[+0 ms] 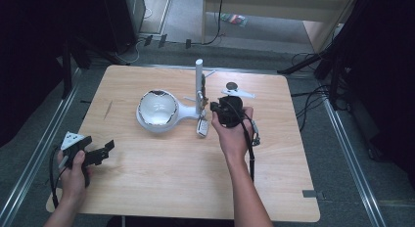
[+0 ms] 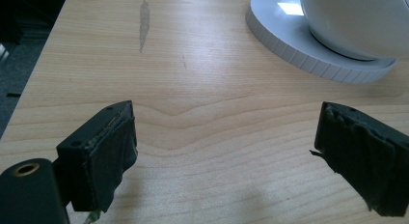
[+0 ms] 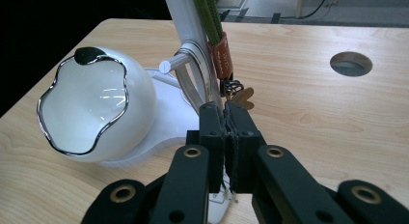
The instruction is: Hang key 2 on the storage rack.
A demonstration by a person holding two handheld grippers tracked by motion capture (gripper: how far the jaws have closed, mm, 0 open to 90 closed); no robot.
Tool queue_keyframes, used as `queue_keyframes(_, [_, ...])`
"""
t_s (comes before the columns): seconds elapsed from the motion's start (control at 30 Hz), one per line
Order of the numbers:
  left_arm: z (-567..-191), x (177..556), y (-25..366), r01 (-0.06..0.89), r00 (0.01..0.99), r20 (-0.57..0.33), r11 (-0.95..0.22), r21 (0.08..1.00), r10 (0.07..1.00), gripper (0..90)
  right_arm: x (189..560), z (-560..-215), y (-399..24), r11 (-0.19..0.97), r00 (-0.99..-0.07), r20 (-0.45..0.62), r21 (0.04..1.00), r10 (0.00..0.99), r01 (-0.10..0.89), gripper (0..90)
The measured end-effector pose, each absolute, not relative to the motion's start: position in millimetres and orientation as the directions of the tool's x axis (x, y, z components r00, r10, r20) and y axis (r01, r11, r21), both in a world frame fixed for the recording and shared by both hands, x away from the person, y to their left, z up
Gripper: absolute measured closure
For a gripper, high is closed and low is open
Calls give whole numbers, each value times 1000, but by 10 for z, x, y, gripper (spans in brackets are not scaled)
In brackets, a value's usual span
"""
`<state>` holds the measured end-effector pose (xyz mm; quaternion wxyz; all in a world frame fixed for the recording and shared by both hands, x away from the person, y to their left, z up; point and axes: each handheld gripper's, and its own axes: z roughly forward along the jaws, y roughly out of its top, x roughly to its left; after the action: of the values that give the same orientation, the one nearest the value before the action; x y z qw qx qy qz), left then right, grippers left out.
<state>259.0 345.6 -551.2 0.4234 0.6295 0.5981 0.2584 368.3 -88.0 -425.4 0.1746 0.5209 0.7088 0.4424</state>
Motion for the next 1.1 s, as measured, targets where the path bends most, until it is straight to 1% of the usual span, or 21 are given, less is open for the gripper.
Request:
queue_keyframes(0.17, [-5512, 2590, 3456, 534, 150, -181, 74, 842, 972, 80, 3622, -4234, -877, 101, -408, 166, 823, 898, 558, 828])
queue_keyframes(0.27, [-5512, 2590, 3456, 534, 150, -182, 75, 842, 972, 80, 3561, -4235, -905, 121, -431, 127, 856, 893, 503, 710])
queue_keyframes(0.3, [-5511, 2590, 3457, 535, 151, -182, 75, 842, 972, 80, 3543, -4241, -914, 134, -436, 100, 870, 894, 475, 638])
queue_keyframes(0.33, [-5512, 2589, 3456, 534, 150, -181, 74, 843, 972, 80, 3514, -4263, -929, 179, -445, 30, 889, 895, 421, 515])
queue_keyframes(0.37, [-5512, 2589, 3455, 533, 151, -180, 74, 843, 972, 80, 3514, -4263, -929, 179, -445, 30, 889, 895, 421, 515])
queue_keyframes(0.4, [-5512, 2590, 3455, 533, 150, -179, 73, 843, 972, 80, 3480, -4279, -945, 200, -447, -1, 895, 895, 399, 378])
queue_keyframes(0.43, [-5512, 2589, 3455, 533, 150, -179, 73, 843, 972, 80, 3480, -4279, -945, 200, -447, -1, 895, 895, 399, 378])
queue_keyframes(0.47, [-5512, 2589, 3453, 533, 149, -180, 74, 843, 972, 80, 3455, -4280, -954, 201, -443, -3, 893, 896, 402, 317])
queue_keyframes(0.53, [-5513, 2590, 3453, 532, 151, -177, 71, 844, 972, 80, 3394, -4280, -965, 218, -414, -36, 890, 909, 400, 147])
queue_keyframes(0.6, [-5512, 2590, 3451, 534, 150, -177, 71, 843, 973, 80, 3347, -4283, -986, 227, -398, -48, 881, 916, 416, 21])
queue_keyframes(0.63, [-5513, 2592, 3448, 531, 148, -179, 75, 844, 973, 80, 3322, -4296, -1001, 236, -405, -52, 876, 913, 421, 0])
queue_keyframes(0.73, [-5512, 2589, 3449, 532, 150, -177, 72, 844, 973, 80, 3263, -4339, -1081, 229, -416, -35, 876, 909, 425, 0])
queue_keyframes(1.1, [-5510, 2581, 3453, 533, 153, -178, 70, 843, 972, 80, 3121, -4549, -1359, 227, -363, -56, 866, 930, 447, 0])
